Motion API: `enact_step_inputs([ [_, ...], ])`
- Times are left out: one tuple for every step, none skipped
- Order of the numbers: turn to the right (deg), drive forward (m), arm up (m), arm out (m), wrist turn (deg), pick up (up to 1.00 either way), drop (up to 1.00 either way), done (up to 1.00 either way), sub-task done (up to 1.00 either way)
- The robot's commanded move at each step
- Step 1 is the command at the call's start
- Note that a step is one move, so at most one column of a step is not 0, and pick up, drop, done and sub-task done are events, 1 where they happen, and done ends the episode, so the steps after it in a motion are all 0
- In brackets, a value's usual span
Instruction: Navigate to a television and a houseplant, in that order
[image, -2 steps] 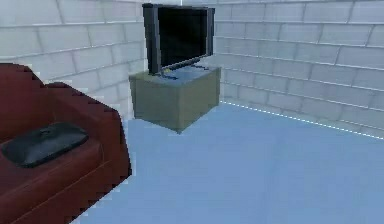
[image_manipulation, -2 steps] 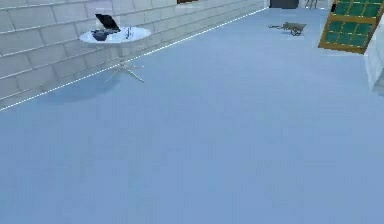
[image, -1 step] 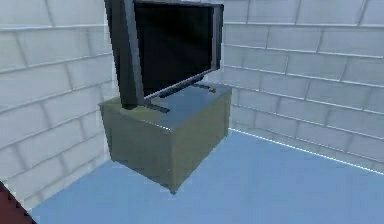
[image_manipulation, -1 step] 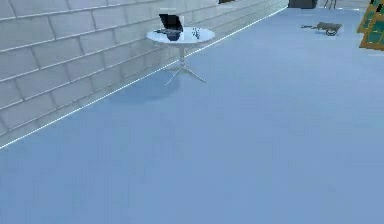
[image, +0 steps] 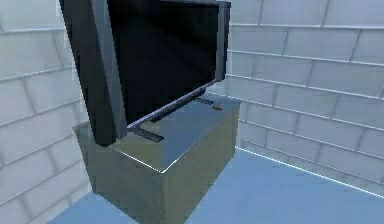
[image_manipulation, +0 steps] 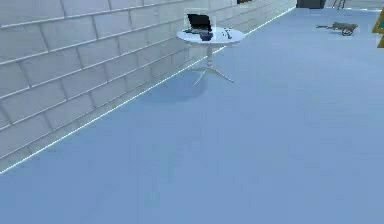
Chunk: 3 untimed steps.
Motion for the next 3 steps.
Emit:
enact_step_inputs([
  [0.0, 0.0, 0.0, 0.0, 0.0, 0.0, 0.0, 0.0, 1.0],
  [-45.0, 0.0, 0.0, 0.0, 0.0, 0.0, 0.0, 0.0, 0.0],
  [-45.0, 0.0, 0.0, 0.0, 0.0, 0.0, 0.0, 0.0, 0.0],
])
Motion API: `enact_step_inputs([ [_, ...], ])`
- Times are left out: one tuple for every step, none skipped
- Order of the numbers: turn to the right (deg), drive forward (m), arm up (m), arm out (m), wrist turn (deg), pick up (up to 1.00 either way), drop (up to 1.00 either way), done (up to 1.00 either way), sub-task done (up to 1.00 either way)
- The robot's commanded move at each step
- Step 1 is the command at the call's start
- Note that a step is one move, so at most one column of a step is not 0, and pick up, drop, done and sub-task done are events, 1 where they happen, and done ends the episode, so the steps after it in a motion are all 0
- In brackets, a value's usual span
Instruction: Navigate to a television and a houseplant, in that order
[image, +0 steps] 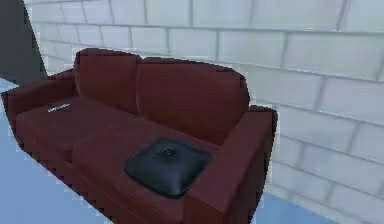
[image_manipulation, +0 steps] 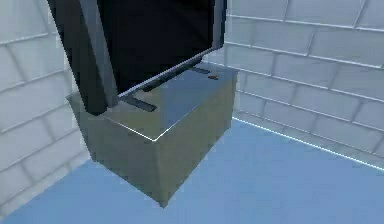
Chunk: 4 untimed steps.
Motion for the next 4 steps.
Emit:
enact_step_inputs([
  [-45.0, 0.0, 0.0, 0.0, 0.0, 0.0, 0.0, 0.0, 0.0],
  [-12.0, 0.0, 0.0, 0.0, 0.0, 0.0, 0.0, 0.0, 0.0],
  [0.0, 1.0, 0.0, 0.0, 0.0, 0.0, 0.0, 0.0, 0.0],
  [-3.0, 0.0, 0.0, 0.0, 0.0, 0.0, 0.0, 0.0, 0.0],
])
